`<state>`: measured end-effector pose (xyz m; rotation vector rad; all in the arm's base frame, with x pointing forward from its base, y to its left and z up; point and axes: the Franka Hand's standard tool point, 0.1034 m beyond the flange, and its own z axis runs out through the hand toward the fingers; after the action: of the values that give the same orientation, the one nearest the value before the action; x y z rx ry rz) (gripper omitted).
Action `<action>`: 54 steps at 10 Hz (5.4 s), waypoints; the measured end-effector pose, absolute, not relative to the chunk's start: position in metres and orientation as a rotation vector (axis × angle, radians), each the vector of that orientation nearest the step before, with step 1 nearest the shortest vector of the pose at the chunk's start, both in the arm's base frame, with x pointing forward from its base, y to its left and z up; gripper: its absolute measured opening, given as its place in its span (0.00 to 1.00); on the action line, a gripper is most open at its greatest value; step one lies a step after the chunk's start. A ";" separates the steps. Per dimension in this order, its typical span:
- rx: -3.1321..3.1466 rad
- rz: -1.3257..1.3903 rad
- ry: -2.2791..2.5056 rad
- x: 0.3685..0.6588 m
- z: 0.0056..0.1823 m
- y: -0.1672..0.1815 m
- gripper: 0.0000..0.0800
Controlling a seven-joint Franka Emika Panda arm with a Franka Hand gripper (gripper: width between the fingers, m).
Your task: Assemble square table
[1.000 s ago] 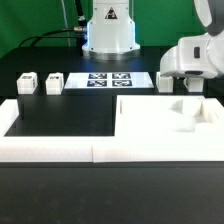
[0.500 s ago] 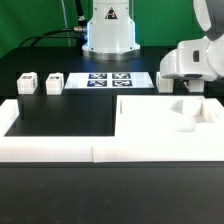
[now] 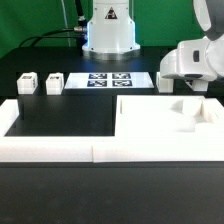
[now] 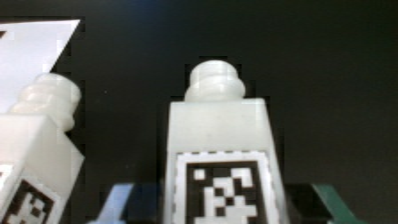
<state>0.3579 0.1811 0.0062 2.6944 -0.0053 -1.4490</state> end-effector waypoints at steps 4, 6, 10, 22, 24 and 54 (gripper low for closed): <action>2.717 -1.463 0.052 0.370 0.025 0.171 0.36; 2.779 -1.393 0.049 0.395 0.071 0.152 0.36; 2.910 -1.130 0.039 0.398 0.074 0.154 0.36; 3.163 0.302 0.316 0.544 0.139 0.106 0.36; 3.118 0.627 0.354 0.587 0.147 0.112 0.36; 3.068 0.787 0.442 0.613 0.066 0.114 0.75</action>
Offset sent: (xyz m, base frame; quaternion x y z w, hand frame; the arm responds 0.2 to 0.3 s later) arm 0.0348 -0.0380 0.0729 0.0083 0.0156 -0.0569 0.9982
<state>0.6126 0.1140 0.0655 3.0681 0.4419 0.7871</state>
